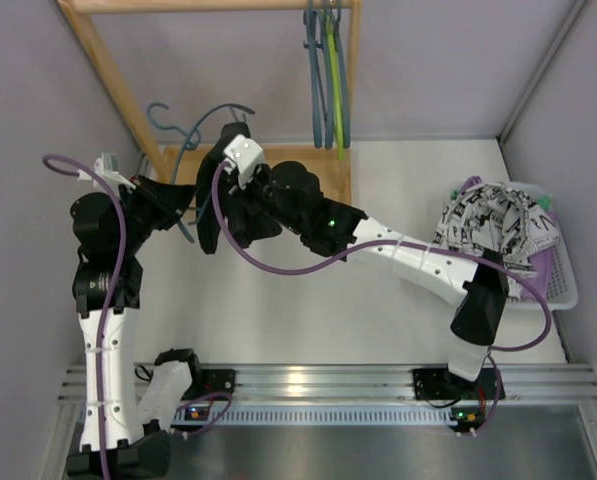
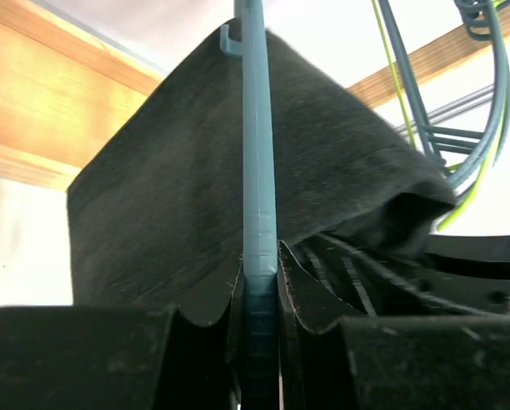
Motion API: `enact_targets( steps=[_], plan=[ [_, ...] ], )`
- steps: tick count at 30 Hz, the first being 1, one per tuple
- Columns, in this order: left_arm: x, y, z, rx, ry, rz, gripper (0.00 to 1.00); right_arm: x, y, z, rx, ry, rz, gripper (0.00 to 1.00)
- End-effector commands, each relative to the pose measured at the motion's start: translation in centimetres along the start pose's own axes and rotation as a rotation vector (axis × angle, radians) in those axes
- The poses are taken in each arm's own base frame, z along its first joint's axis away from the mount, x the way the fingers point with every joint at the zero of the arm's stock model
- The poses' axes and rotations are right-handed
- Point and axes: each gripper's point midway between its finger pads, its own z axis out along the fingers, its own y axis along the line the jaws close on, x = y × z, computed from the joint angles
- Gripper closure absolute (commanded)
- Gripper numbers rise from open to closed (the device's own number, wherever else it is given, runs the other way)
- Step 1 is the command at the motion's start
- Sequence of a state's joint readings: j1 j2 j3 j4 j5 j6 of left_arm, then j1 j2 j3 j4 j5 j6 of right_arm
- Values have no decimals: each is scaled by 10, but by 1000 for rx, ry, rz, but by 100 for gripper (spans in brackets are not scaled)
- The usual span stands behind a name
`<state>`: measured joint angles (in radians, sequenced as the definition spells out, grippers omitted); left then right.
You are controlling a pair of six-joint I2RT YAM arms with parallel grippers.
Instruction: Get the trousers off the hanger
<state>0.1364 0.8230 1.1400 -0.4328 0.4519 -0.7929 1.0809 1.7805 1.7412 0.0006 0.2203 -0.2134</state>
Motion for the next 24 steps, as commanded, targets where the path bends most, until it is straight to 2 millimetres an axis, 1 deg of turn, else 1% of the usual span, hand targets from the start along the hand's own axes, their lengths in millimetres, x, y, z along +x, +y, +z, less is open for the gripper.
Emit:
enact_targets(
  steps=[1, 4, 8, 11, 12, 14, 15, 17, 21, 22, 23, 24],
  plan=[
    [4, 12, 2, -26, -3, 32, 100, -175, -63, -69, 127, -449, 97, 100],
    [10, 21, 2, -51, 7, 30, 100, -186, -69, -78, 140, -476, 95, 100],
    [21, 39, 4, -103, 38, 25, 100, -205, -78, -93, 162, -525, 91, 100],
    [29, 51, 5, -135, 60, 25, 100, -225, -86, -105, 178, -578, 90, 100],
    [31, 56, 6, -147, 61, 25, 100, -235, -89, -112, 184, -603, 95, 100],
    [33, 60, 7, -156, 65, 34, 100, -249, -95, -123, 193, -640, 107, 100],
    [35, 63, 7, -164, 71, 33, 100, -253, -96, -126, 195, -651, 111, 100],
    [37, 64, 8, -162, 79, 38, 100, -265, -103, -140, 208, -689, 125, 100],
    [44, 61, 7, -131, 113, 46, 100, -284, -116, -164, 245, -747, 134, 100],
    [46, 57, 6, -112, 124, 51, 100, -290, -121, -175, 260, -767, 136, 100],
    [47, 57, 6, -107, 129, 54, 100, -294, -123, -182, 263, -779, 136, 100],
    [48, 56, 5, -100, 133, 57, 100, -301, -128, -195, 277, -806, 133, 100]
  ],
)
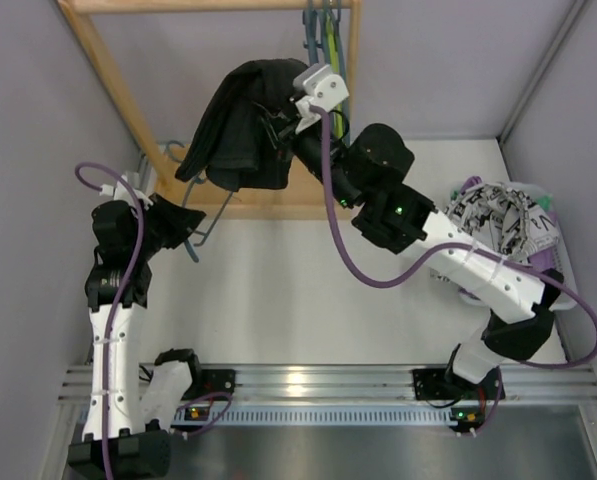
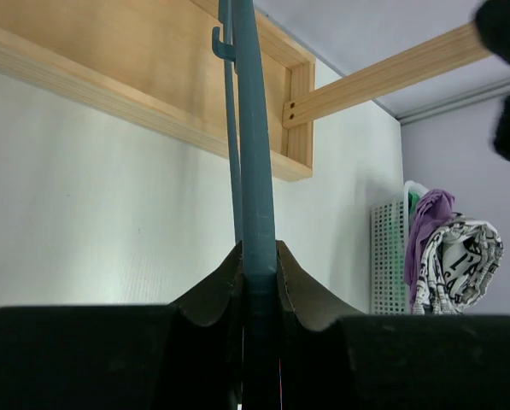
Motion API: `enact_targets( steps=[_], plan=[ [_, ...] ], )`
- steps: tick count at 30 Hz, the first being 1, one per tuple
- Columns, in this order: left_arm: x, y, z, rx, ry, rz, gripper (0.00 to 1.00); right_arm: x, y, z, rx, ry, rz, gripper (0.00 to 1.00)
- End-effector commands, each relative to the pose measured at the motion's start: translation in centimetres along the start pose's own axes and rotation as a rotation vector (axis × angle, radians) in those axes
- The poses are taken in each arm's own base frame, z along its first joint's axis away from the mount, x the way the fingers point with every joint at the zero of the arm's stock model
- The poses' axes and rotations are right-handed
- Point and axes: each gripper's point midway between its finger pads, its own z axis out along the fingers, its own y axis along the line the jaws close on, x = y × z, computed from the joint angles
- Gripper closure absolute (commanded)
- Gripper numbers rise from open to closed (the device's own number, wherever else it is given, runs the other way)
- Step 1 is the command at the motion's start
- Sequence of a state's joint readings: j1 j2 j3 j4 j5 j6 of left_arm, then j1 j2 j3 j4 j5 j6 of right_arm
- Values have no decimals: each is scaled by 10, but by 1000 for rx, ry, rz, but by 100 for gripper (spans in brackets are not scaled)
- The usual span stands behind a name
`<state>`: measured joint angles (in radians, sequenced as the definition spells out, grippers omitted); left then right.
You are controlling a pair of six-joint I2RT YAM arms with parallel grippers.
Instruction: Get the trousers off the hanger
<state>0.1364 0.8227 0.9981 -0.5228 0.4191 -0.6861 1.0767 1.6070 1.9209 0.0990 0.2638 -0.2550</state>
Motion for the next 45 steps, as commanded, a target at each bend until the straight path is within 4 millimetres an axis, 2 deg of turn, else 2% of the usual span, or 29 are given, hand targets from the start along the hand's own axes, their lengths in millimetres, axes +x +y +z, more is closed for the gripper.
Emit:
enact_targets(
  steps=[1, 6, 8, 9, 11, 12, 14, 15, 17, 18, 19, 20, 21, 23, 24, 26, 27, 28, 29, 30, 31, 32, 33, 34, 36, 37, 42, 43, 45],
  plan=[
    [0, -12, -5, 71, -2, 61, 100, -160, -63, -47, 137, -400, 66, 100],
    [4, -26, -16, 138, 8, 113, 100, -206, -91, -89, 184, -459, 28, 100],
    [4, -30, -20, 158, 3, 137, 100, -214, -101, -101, 210, -460, -19, 100],
    [4, -31, -22, 162, 1, 144, 100, -226, -111, -118, 235, -478, -25, 100],
    [3, -34, -25, 172, -8, 164, 100, -224, -119, -130, 259, -465, -53, 100],
    [3, -35, -27, 178, -13, 172, 100, -234, -128, -147, 271, -485, -37, 100],
    [3, -37, -30, 183, -21, 187, 100, -225, -148, -157, 312, -439, -34, 100],
    [2, -39, -32, 189, -27, 194, 100, -231, -173, -175, 391, -449, -16, 100],
    [2, -40, -34, 190, -34, 203, 100, -223, -189, -189, 452, -419, -29, 100],
    [0, -40, -34, 190, -37, 206, 100, -235, -194, -215, 472, -452, -40, 100],
    [0, -40, -33, 188, -37, 205, 100, -237, -203, -228, 512, -457, -76, 100],
    [-1, -40, -33, 188, -37, 205, 100, -227, -206, -233, 531, -434, -97, 100],
    [-3, -43, -33, 192, -39, 201, 100, -231, -214, -256, 585, -429, -116, 100],
    [-4, -44, -31, 191, -32, 194, 100, -219, -223, -275, 652, -387, -137, 100],
    [-5, -44, -30, 189, -33, 188, 100, -220, -229, -300, 720, -379, -169, 100],
    [-8, -44, -28, 182, -35, 186, 100, -196, -235, -316, 783, -307, -205, 100],
    [-9, -43, -27, 178, -35, 184, 100, -199, -236, -341, 846, -309, -228, 100],
    [-10, -43, -27, 177, -35, 181, 100, -175, -240, -344, 868, -229, -242, 100],
    [-10, -43, -26, 176, -33, 179, 100, -168, -241, -354, 896, -206, -248, 100],
    [-10, -43, -26, 175, -32, 174, 100, -166, -239, -374, 942, -200, -268, 100],
    [-11, -43, -25, 174, -33, 174, 100, -140, -243, -378, 964, -117, -276, 100],
    [-11, -44, -26, 175, -35, 174, 100, -130, -244, -386, 994, -94, -271, 100],
    [-11, -44, -26, 176, -36, 173, 100, -129, -240, -406, 1037, -94, -285, 100],
    [-10, -44, -27, 175, -37, 173, 100, -103, -243, -411, 1055, -21, -288, 100],
    [-11, -44, -28, 174, -46, 176, 100, -91, -237, -434, 1108, -5, -294, 100],
    [-10, -44, -29, 175, -45, 176, 100, -67, -239, -439, 1125, 62, -289, 100],
    [-11, -45, -30, 178, -47, 169, 100, -28, -234, -477, 1248, 132, -275, 100],
    [-11, -46, -30, 180, -48, 170, 100, -17, -235, -477, 1248, 157, -267, 100],
    [-11, -46, -29, 180, -44, 174, 100, -10, -236, -485, 1288, 168, -276, 100]
  ],
)
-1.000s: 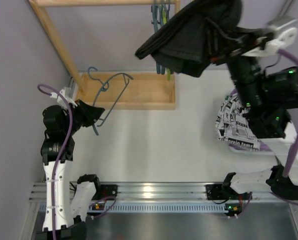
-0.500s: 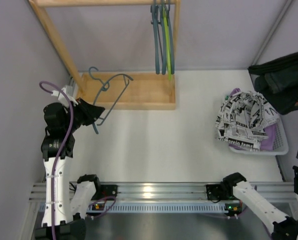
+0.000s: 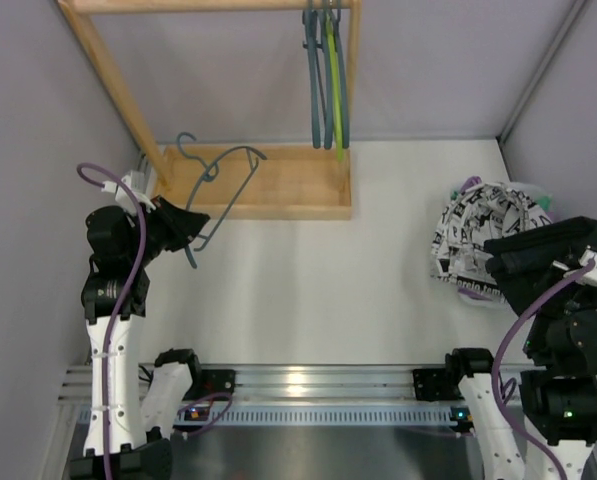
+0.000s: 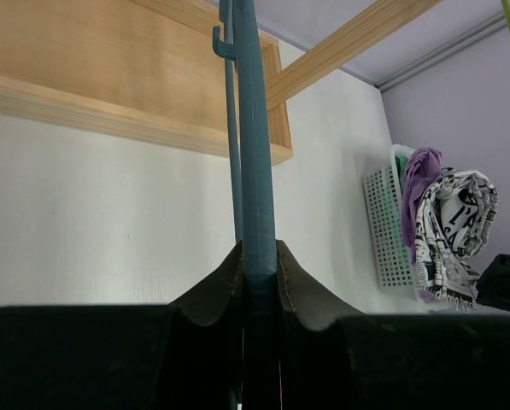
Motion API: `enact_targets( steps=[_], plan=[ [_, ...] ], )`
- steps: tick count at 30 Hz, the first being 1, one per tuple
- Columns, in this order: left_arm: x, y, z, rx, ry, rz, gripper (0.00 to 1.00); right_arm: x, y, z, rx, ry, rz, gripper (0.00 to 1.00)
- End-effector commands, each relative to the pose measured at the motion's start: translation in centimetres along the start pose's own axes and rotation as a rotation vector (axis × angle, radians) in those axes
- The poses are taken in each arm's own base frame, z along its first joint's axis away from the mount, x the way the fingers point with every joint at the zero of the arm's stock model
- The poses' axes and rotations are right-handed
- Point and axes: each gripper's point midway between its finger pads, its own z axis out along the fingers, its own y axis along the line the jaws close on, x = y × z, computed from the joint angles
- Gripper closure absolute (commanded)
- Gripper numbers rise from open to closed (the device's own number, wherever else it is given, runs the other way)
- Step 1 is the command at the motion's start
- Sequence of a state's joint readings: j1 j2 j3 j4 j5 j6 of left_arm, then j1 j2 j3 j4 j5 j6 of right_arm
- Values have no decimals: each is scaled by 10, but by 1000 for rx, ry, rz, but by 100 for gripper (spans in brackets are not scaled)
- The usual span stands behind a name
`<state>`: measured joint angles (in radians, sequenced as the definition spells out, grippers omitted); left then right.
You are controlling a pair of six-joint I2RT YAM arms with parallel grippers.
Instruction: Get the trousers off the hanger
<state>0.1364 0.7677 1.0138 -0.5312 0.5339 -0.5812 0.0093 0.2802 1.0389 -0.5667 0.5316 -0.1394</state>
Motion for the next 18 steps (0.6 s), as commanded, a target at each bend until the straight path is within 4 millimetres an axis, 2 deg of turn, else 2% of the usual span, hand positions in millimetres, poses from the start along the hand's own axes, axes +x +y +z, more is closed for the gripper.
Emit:
enact_targets(
  steps=[1, 3, 4, 5, 8, 9, 11, 12, 14, 15, 17, 18],
  plan=[
    [-21, -20, -8, 50, -71, 47, 100, -13, -8, -2, 52, -79, 74, 100],
    [-22, -20, -8, 50, -73, 47, 100, -4, -7, 7, 79, -61, 42, 100],
    [-24, -23, -10, 56, -78, 57, 100, 22, 1, 25, 93, -7, -31, 100],
    [-24, -23, -10, 56, -78, 57, 100, 22, 1, 25, 93, -6, -32, 100],
    [-26, -26, -11, 63, -83, 75, 100, 37, 27, 49, 9, 13, -84, 100],
    [-26, -26, -12, 64, -84, 86, 100, 46, 42, 61, -37, 44, -103, 100],
    [-30, -29, -13, 70, -93, 102, 100, 46, 55, 76, -68, 43, -114, 100],
    [-30, -31, -14, 76, -94, 122, 100, 56, 68, 90, -96, 84, -137, 100],
    [-34, -34, -16, 83, -103, 146, 100, 53, 80, 106, -125, 78, -155, 100],
    [-38, -40, -20, 97, -113, 182, 100, 67, 91, 119, -156, 123, -181, 100],
    [-43, -46, -23, 110, -127, 223, 100, 75, 101, 132, -183, 163, -207, 100],
    [-49, -50, -26, 117, -143, 265, 100, 97, 109, 144, -205, 232, -236, 100]
  ],
)
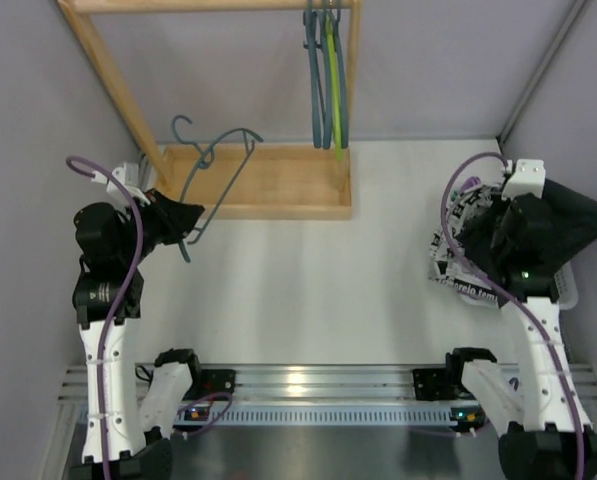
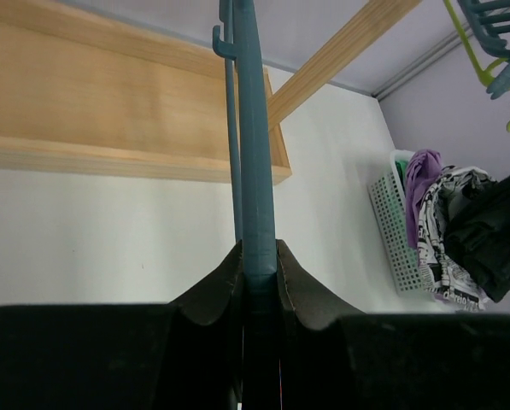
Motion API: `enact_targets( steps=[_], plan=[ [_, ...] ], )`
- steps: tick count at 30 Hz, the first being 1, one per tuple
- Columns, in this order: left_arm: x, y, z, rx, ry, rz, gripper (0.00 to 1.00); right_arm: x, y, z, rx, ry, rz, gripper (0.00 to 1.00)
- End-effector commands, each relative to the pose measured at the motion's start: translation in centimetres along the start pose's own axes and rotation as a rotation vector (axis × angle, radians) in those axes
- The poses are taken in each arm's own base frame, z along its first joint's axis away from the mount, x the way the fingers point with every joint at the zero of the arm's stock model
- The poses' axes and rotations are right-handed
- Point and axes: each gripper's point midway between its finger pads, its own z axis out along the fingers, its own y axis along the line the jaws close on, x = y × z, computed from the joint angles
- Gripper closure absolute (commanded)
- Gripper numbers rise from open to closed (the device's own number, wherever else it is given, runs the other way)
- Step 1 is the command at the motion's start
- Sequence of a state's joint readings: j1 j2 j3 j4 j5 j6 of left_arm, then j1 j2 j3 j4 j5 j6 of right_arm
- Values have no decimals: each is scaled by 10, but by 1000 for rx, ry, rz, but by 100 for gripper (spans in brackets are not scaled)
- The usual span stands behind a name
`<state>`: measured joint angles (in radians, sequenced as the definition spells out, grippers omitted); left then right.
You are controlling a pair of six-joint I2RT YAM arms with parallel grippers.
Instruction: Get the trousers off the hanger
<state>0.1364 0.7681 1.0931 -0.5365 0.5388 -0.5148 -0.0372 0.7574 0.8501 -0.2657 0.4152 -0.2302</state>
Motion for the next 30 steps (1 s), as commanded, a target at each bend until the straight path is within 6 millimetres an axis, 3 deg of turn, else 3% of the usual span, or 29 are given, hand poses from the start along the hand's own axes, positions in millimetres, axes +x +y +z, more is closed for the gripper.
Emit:
enact_targets(
  steps=[1, 2, 7, 8, 10, 11, 13, 14, 18, 20, 22, 24, 30],
  plan=[
    [-35, -30, -13, 83, -97, 183, 100, -33, 16, 32, -79, -59, 3, 100],
    [-38, -31, -14, 84, -103, 218, 100, -13, 33, 48, -142, 13, -18, 98],
    [-52, -38, -14, 103, -122, 320, 100, 44, 48, 81, -250, 218, 47, 91],
    [-54, -36, -10, 99, -114, 325, 100, 54, 65, 84, -346, 246, 58, 84],
    [-63, -41, -9, 111, -123, 360, 100, 66, 57, 89, -356, 292, 81, 77],
    [-65, -38, -3, 107, -113, 366, 100, 70, 59, 90, -396, 307, 101, 63],
    [-72, -36, 3, 98, -112, 372, 100, 65, 52, 91, -394, 305, 120, 47],
    [-80, -37, 3, 85, -127, 385, 100, 60, 53, 90, -417, 293, 130, 34],
    [-99, -33, 24, 56, -129, 415, 100, 22, 36, 84, -419, 224, 158, 11],
    [-111, -42, 29, 63, -146, 444, 100, 8, 33, 76, -432, 205, 179, 1],
    [-114, -46, 41, 55, -143, 453, 100, -17, 27, 71, -433, 159, 193, 0],
    [-119, -65, 46, 82, -158, 480, 100, -38, 24, 61, -447, 120, 198, 1],
    [-139, -88, 64, 74, -214, 494, 100, -84, 13, 34, -452, 32, 215, 1]
  ],
)
